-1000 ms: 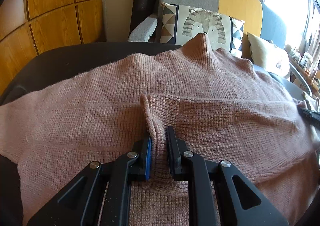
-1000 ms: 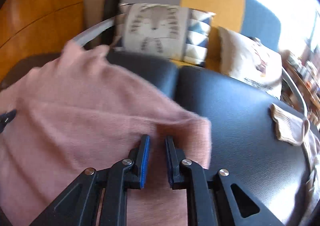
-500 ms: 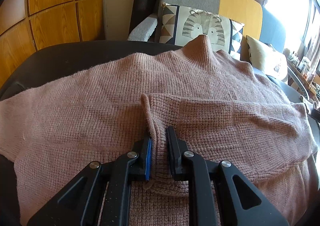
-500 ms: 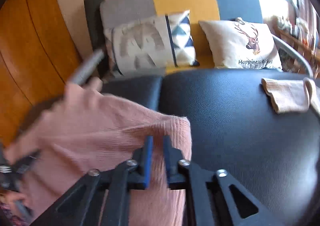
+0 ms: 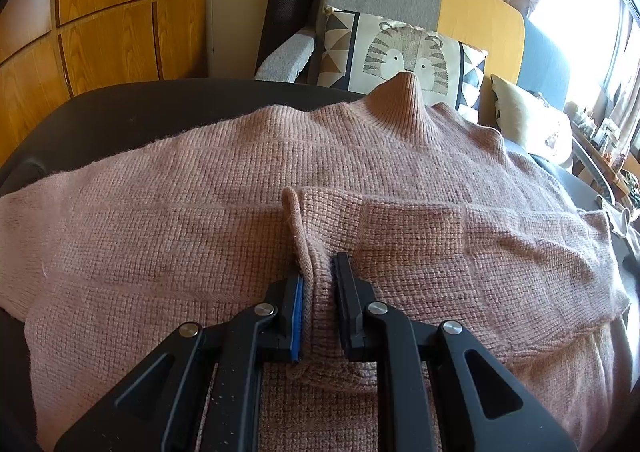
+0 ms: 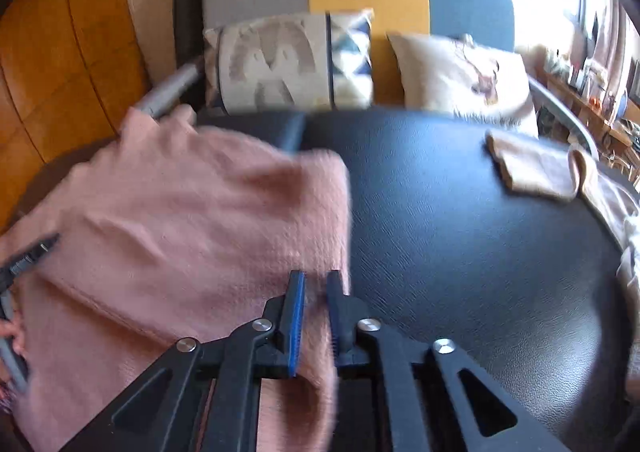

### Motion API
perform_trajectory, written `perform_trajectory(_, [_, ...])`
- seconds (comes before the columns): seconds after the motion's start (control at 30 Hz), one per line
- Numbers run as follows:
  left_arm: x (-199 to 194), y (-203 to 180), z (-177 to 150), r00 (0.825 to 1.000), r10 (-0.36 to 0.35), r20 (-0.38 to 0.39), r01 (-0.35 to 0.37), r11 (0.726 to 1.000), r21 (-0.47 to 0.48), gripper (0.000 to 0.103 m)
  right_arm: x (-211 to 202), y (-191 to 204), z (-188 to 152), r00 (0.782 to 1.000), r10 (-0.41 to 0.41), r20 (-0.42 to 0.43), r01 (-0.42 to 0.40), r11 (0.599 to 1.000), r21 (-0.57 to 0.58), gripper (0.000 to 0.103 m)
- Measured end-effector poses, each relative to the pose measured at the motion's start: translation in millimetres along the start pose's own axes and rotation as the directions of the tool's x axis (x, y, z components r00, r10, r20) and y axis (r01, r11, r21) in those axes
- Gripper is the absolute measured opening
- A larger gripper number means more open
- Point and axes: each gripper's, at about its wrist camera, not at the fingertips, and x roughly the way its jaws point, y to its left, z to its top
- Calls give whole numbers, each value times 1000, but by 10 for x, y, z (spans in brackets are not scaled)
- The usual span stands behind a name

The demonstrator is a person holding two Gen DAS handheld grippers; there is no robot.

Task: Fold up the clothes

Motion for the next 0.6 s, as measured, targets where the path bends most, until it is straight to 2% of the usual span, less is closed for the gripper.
perform_trajectory(0.07, [-6, -2, 6, 1000, 0, -1, 0, 1000, 0, 16, -9, 203, 72, 999, 32, 41, -30, 999, -42, 13])
perform_trajectory(0.2, [-7, 8, 14, 1000, -8, -2, 8, 1000, -9, 16, 345, 434, 225, 1000, 28, -13, -29, 995, -94, 13])
perform_trajectory(0.3, [-7, 8, 12, 1000, -10, -1, 10, 1000, -11, 16, 647, 214, 214, 998, -13, -59, 13, 1000, -2, 14])
perform_trajectory(0.37, [-10, -3, 12, 1000, -6, -1, 6, 1000, -7, 16, 674, -50, 194, 999, 25, -26, -21, 991, 135, 0])
perform_trajectory(0.43, [-18, -21, 15, 1000, 2, -2, -2, 1000, -1, 16, 674, -168, 145, 999, 40, 1, -39, 973, 226, 0])
perform_trajectory(0.53, [-66, -34, 40, 1000, 8, -7, -8, 1000, -4, 17, 642, -53, 122, 1000, -17, 13, 15, 983, 183, 0])
perform_trajectory(0.6, [-147, -18, 78, 1000, 2, -7, -2, 999, -38, 17, 638, -52, 117, 1000, -14, 14, 11, 985, 175, 0])
